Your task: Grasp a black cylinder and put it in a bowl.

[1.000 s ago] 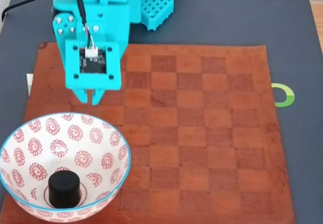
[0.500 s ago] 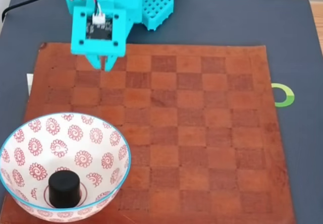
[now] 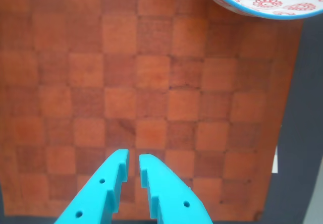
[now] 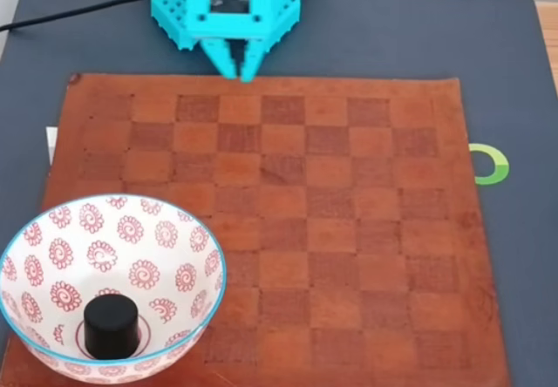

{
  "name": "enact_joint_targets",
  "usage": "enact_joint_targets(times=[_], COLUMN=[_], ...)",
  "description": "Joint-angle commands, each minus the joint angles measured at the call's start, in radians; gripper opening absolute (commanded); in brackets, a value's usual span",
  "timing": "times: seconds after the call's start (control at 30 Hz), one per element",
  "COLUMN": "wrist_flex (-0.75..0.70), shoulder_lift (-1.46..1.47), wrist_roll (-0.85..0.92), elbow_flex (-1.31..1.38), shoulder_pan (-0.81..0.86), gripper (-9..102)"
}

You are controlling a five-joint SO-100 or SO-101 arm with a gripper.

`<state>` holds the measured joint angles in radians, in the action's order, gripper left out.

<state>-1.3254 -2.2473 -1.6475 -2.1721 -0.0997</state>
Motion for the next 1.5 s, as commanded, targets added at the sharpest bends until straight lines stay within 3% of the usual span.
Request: enact_joint_targets(times=[0.0, 0.33, 1.17, 1.47], wrist_flex=[0.071, 0.198, 0.181, 0.179], shoulder_lift=[-0.124, -0.436, -1.190, -1.190], wrist_roll=[-0.028, -0.109, -0.150, -0.133], elbow_flex=[-0.112, -0.474, -0.974, -1.003], shoulder_pan=[-0.025, -0.060, -0.069, -0.055], gripper=[0, 0, 0, 0])
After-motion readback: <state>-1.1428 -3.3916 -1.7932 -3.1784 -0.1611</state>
